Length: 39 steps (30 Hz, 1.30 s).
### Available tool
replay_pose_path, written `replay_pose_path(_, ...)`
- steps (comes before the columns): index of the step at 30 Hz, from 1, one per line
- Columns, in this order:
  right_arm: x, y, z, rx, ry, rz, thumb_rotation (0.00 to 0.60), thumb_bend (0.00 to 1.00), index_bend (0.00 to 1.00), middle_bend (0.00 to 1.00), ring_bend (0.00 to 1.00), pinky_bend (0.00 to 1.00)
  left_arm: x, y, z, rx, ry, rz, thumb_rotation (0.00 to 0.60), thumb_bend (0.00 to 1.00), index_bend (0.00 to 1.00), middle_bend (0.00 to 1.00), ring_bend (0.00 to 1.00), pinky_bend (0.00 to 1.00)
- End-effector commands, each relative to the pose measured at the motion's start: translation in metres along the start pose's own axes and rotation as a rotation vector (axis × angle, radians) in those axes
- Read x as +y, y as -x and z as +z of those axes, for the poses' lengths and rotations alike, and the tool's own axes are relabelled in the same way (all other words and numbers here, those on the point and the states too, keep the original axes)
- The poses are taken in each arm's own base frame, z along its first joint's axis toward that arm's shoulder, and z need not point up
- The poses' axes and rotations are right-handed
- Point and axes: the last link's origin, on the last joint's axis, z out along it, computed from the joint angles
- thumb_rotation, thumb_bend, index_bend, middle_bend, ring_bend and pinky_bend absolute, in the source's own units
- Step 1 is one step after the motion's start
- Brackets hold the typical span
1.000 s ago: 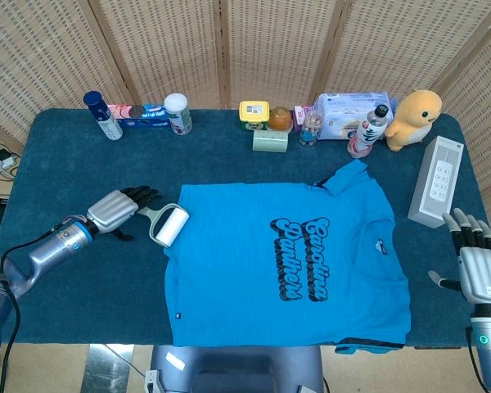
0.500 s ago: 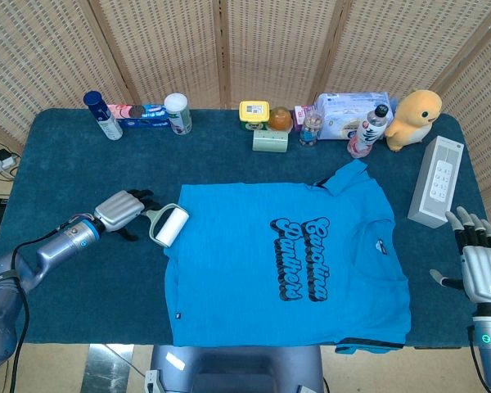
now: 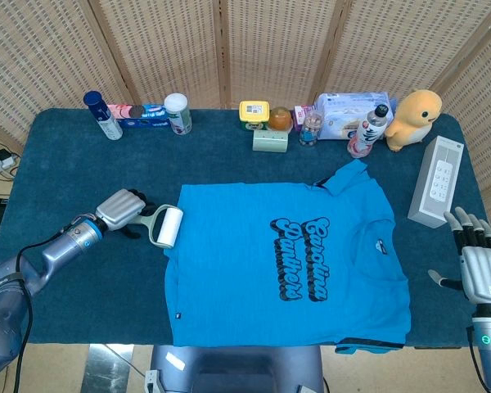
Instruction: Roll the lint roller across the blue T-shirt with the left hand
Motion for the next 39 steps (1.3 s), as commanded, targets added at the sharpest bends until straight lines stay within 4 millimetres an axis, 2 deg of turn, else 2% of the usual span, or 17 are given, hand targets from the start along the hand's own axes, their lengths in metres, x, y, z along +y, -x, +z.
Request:
replay_pose_path(1, 0.000, 0.000, 0.000, 0.001, 0.000, 0.000, 0.600, 0.00, 0.07, 0.00, 0.00, 0.00, 0.002, 0.002, 0.002, 0.014, -0.011, 0.009, 0.600, 0.05, 0.48, 0.60, 0.39, 0.33)
replay_pose_path(4, 0.000, 0.000, 0.000, 0.002, 0.001, 0.003, 0.600, 0.00, 0.07, 0.00, 0.00, 0.00, 0.004, 0.005, 0.004, 0.017, -0.023, 0.020, 0.600, 0.05, 0.56, 0.65, 0.44, 0.36)
replay_pose_path(9, 0.000, -0.002, -0.001, 0.006, 0.000, 0.010, 0.600, 0.00, 0.07, 0.00, 0.00, 0.00, 0.008, 0.004, 0.009, 0.057, -0.042, 0.000, 0.600, 0.07, 0.74, 0.77, 0.58, 0.52)
replay_pose_path(13, 0.000, -0.002, -0.001, 0.006, -0.001, 0.014, 0.600, 0.00, 0.07, 0.00, 0.00, 0.00, 0.011, 0.001, 0.013, 0.086, -0.054, -0.010, 0.600, 0.13, 0.79, 0.81, 0.62, 0.58)
replay_pose_path(15, 0.000, -0.002, -0.001, 0.005, -0.003, 0.016, 0.600, 0.00, 0.07, 0.00, 0.00, 0.00, 0.011, 0.000, 0.015, 0.089, -0.060, -0.008, 0.600, 0.19, 0.81, 0.82, 0.63, 0.59)
replay_pose_path(18, -0.001, -0.003, -0.001, 0.006, -0.006, 0.018, 0.600, 0.00, 0.07, 0.00, 0.00, 0.00, 0.012, 0.000, 0.017, 0.091, -0.069, -0.001, 0.600, 0.39, 0.82, 0.83, 0.64, 0.64)
replay_pose_path(20, -0.001, -0.003, -0.001, 0.006, -0.007, 0.020, 0.600, 0.00, 0.07, 0.00, 0.00, 0.00, 0.013, 0.000, 0.018, 0.098, -0.077, 0.001, 0.600, 0.51, 0.83, 0.84, 0.66, 0.70)
replay_pose_path(23, -0.001, -0.004, -0.002, 0.007, -0.008, 0.023, 0.600, 0.00, 0.07, 0.00, 0.00, 0.00, 0.014, 0.001, 0.020, 0.092, -0.084, -0.021, 0.600, 0.64, 0.88, 0.86, 0.69, 0.80)
replay_pose_path(26, -0.002, -0.004, -0.002, 0.007, -0.010, 0.025, 0.600, 0.00, 0.07, 0.00, 0.00, 0.00, 0.014, 0.000, 0.022, 0.075, -0.090, 0.006, 0.600, 0.76, 0.92, 0.89, 0.72, 0.86)
replay_pose_path(34, -0.002, -0.004, -0.002, 0.006, -0.013, 0.029, 0.600, 0.00, 0.07, 0.00, 0.00, 0.00, 0.014, -0.006, 0.027, 0.033, -0.107, 0.049, 0.600, 0.88, 0.95, 0.91, 0.76, 0.90)
replay_pose_path(39, -0.003, -0.004, -0.002, 0.003, -0.014, 0.038, 0.600, 0.00, 0.07, 0.00, 0.00, 0.00, 0.014, -0.011, 0.031, -0.016, -0.131, 0.033, 0.600, 1.00, 0.97, 0.92, 0.77, 0.91)
